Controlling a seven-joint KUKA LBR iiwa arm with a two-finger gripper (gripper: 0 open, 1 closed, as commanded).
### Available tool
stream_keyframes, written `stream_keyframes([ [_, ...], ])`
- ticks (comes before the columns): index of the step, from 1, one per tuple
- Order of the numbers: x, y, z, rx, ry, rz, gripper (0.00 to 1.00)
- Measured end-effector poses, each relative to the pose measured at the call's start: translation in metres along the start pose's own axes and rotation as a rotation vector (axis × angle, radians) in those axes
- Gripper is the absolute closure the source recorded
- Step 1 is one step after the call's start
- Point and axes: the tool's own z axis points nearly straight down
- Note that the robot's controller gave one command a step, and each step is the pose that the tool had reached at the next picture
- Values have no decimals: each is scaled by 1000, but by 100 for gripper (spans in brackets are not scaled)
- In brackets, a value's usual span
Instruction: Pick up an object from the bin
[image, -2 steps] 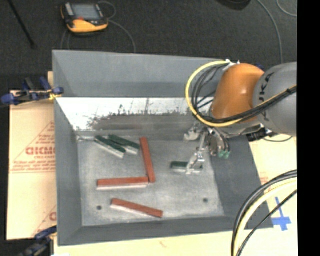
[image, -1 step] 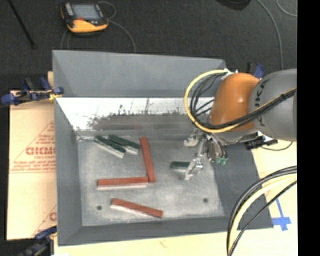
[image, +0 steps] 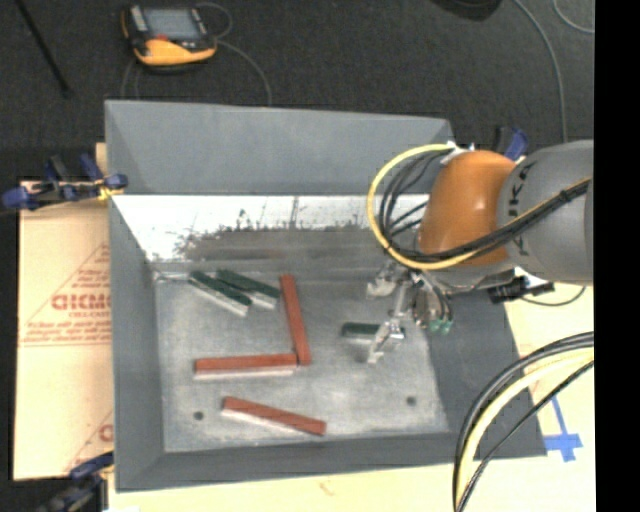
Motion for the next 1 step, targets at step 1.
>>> stream_keyframes([
  [1,0,0,29,-1,-4,103,0],
])
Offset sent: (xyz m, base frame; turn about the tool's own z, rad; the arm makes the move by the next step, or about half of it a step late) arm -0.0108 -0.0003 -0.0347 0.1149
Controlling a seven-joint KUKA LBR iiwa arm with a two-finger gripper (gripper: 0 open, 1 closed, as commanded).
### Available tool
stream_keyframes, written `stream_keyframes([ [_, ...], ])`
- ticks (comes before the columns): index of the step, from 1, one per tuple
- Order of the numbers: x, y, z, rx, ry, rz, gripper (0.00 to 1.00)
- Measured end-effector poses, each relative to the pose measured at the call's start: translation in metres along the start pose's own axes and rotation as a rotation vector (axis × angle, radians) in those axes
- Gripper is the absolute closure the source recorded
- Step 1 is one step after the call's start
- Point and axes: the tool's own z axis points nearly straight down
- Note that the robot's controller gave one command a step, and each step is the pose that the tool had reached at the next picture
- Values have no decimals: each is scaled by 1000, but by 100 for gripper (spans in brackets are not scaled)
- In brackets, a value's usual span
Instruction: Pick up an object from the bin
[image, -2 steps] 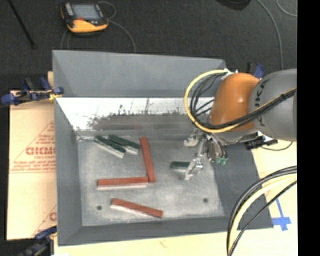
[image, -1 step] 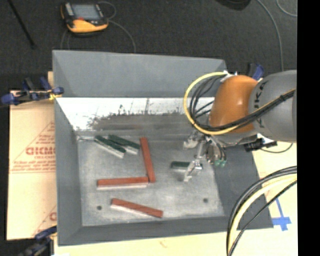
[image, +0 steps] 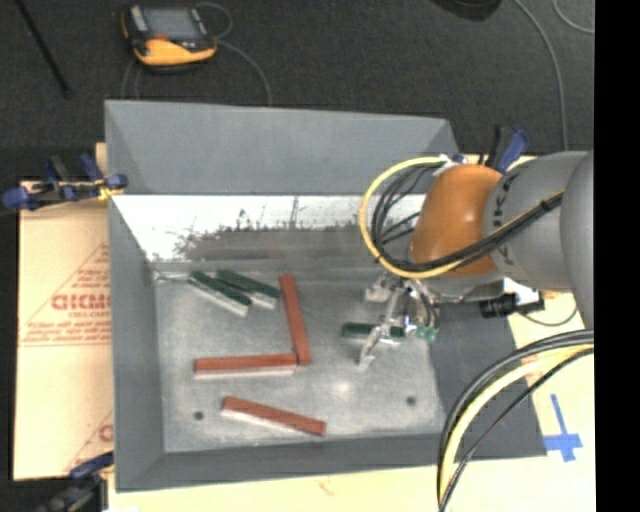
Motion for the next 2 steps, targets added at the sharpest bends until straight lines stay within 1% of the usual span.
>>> stream_keyframes([
  [1,0,0,-8,2,-2,-4,100],
  [2,0,0,-8,2,-2,-4,100],
])
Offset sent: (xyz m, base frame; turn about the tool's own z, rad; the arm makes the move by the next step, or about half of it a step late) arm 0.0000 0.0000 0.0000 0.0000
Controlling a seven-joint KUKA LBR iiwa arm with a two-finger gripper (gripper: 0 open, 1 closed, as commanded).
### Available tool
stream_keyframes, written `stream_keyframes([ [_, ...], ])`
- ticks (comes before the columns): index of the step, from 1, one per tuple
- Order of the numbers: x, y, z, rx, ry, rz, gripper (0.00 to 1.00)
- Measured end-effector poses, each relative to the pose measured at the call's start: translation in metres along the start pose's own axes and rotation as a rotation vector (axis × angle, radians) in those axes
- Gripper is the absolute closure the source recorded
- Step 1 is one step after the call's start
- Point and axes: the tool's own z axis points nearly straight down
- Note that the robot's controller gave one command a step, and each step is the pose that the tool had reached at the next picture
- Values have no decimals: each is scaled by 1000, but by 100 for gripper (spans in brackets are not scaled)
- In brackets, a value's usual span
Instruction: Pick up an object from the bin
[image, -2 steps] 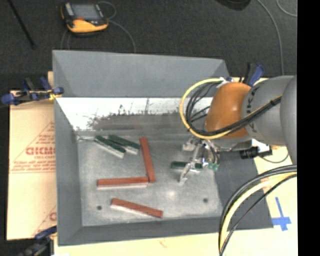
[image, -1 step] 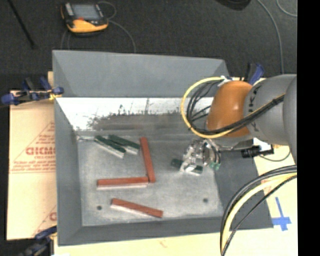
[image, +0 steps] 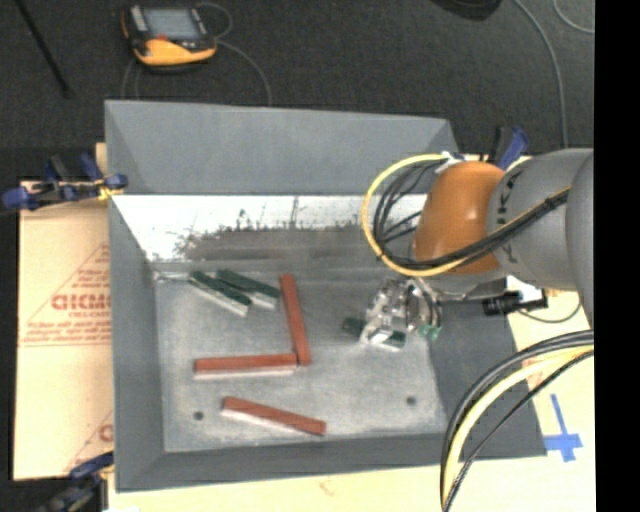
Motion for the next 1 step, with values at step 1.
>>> stream_keyframes([
  [1,1,0,-3,0,4,0,100],
])
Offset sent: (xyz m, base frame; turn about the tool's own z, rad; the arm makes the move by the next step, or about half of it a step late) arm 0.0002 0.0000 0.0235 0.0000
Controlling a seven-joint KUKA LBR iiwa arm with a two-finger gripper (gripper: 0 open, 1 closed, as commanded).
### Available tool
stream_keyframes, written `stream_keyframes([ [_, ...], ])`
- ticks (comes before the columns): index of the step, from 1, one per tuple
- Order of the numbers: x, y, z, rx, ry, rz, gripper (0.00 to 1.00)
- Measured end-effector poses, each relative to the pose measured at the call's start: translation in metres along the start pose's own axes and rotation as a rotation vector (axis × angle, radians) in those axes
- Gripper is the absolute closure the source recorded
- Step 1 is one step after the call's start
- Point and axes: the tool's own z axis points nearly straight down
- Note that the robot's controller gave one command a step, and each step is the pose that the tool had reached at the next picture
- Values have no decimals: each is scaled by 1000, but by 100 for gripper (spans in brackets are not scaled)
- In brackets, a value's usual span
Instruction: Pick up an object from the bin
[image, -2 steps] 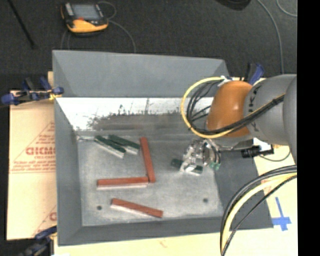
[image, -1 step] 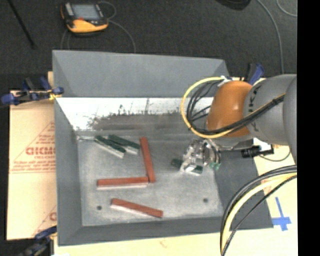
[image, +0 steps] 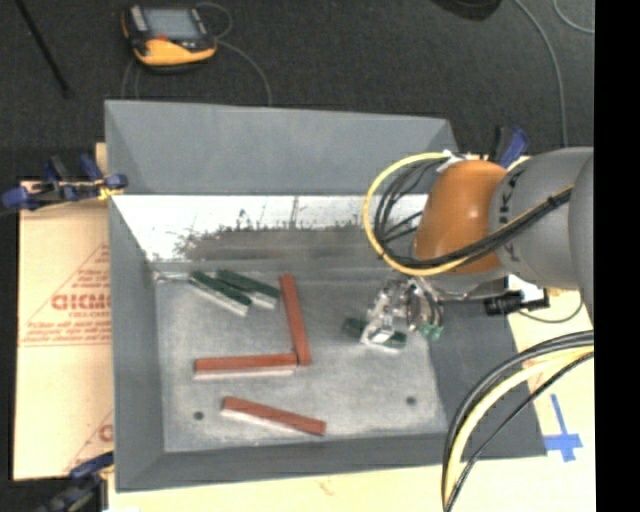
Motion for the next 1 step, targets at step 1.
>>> stream_keyframes([
  [1,-1,0,-10,0,0,0,100],
])
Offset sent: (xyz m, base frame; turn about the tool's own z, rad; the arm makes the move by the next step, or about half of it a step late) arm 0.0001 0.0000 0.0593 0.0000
